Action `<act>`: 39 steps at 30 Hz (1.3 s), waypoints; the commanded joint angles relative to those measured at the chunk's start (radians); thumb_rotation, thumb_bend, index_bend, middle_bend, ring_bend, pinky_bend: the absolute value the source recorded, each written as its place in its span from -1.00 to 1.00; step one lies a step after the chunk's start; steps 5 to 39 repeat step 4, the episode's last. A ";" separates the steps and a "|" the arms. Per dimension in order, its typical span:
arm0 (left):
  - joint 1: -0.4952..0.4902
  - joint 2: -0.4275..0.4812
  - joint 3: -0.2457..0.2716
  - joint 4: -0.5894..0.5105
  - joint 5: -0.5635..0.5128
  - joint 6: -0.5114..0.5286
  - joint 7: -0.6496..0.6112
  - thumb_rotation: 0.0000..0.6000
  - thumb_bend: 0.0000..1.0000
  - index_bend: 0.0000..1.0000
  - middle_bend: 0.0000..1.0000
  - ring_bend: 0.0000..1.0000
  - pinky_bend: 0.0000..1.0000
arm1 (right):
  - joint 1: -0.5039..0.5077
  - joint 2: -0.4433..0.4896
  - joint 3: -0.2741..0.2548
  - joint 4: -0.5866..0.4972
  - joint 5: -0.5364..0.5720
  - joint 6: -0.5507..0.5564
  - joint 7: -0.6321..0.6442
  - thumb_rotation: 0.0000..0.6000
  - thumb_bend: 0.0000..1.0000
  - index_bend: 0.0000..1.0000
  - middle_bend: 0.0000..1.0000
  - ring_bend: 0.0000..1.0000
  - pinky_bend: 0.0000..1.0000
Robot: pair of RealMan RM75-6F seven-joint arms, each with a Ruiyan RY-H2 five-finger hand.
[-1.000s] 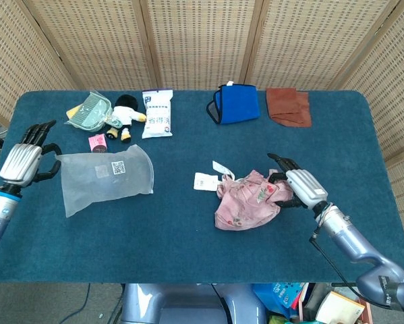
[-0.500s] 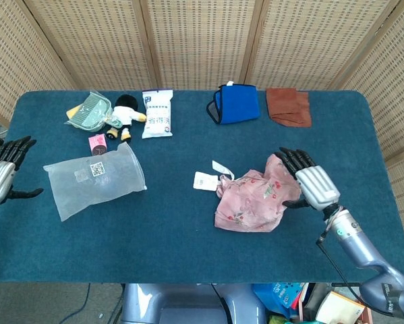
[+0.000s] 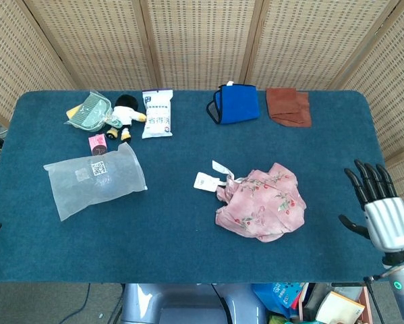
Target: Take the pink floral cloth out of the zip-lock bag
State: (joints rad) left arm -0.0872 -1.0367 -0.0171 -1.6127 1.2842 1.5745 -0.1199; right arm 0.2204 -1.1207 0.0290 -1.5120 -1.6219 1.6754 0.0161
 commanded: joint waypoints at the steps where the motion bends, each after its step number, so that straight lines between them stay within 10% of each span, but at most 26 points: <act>1: 0.051 0.000 0.023 -0.043 0.028 0.052 -0.004 1.00 -0.77 -1.00 -1.00 -1.00 -1.00 | -0.049 -0.012 -0.034 -0.024 -0.028 0.039 -0.002 1.00 -1.00 -1.00 -1.00 -1.00 -1.00; 39: 0.068 -0.013 0.032 -0.030 0.078 0.078 -0.007 1.00 -0.77 -1.00 -1.00 -1.00 -1.00 | -0.086 -0.026 -0.046 -0.038 -0.028 0.058 -0.027 1.00 -1.00 -1.00 -1.00 -1.00 -1.00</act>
